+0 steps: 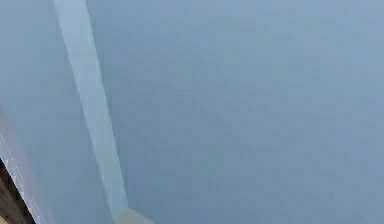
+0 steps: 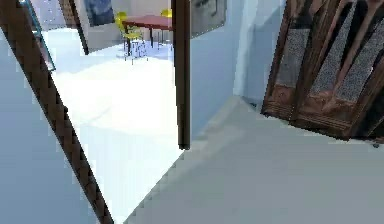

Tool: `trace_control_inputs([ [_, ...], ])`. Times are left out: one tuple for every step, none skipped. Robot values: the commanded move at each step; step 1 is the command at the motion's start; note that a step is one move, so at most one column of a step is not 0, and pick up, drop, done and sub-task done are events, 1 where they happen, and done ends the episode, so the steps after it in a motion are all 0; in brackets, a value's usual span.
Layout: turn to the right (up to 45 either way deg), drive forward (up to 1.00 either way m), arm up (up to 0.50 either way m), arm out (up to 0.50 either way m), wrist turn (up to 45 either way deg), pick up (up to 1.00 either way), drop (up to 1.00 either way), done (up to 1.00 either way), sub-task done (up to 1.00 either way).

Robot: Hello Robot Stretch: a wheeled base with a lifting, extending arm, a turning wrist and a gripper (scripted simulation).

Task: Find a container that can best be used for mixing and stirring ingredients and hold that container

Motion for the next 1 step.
trace_control_inputs([
  [45.0, 0.00, 0.00, 0.00, 0.0, 0.00, 0.00, 0.00, 0.00],
])
